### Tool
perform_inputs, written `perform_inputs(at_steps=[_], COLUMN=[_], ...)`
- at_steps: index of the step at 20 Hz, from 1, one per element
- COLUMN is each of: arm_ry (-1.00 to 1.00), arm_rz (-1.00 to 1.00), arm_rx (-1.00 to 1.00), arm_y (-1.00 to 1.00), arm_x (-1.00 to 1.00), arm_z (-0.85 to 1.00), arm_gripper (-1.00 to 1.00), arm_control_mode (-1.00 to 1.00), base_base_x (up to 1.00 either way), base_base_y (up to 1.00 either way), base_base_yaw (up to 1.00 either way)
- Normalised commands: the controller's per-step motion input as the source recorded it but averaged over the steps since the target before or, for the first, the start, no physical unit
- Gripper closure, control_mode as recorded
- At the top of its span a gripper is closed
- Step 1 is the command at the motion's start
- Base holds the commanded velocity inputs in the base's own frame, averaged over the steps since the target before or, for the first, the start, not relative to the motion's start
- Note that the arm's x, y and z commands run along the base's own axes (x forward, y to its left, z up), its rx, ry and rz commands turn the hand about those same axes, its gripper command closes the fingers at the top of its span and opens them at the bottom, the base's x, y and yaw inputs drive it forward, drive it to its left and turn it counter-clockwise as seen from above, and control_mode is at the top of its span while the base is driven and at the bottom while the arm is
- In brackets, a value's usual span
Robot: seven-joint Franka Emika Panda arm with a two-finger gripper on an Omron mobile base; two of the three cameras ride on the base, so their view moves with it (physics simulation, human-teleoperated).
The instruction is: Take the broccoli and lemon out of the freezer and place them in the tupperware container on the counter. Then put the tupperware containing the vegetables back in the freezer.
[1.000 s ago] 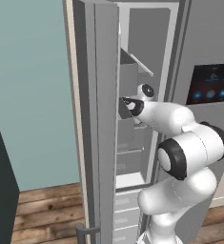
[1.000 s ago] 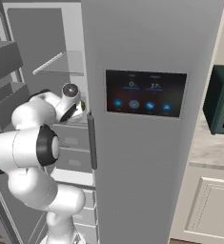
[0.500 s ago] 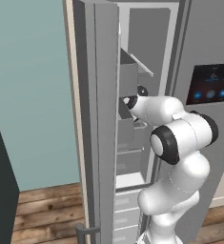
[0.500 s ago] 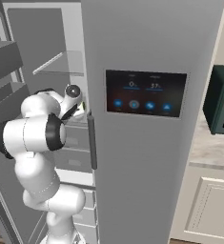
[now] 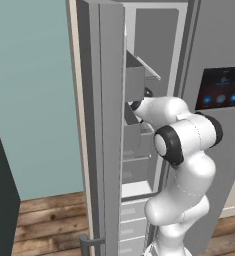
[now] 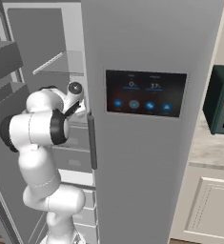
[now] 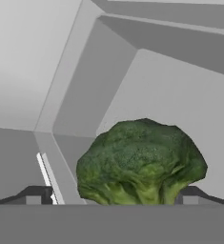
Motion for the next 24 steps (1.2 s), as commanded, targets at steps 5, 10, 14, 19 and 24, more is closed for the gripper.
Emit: perform_inputs(at_steps=[5,10,14,19,24], arm_ry=[0.03,0.03,0.01,0.0,-0.01], arm_rz=[0.01,0.01,0.01,0.0,0.0], arm_rx=[0.0,0.0,0.0,0.0,0.0], arm_y=[0.2,0.18,0.12,0.04,0.0], arm_x=[0.1,0.08,0.01,-0.07,-0.31], arm_z=[-0.36,-0.36,-0.29,-0.08,0.0], arm_gripper=[1.0,1.0,1.0,1.0,1.0], arm_control_mode=[-1.0,-1.0,-1.0,-1.0,-1.0], base_base_x=[0.0,0.0,0.0,0.0,0.0], base_base_y=[0.0,0.0,0.0,0.0,0.0], base_base_yaw=[0.0,0.0,0.0,0.0,0.0])
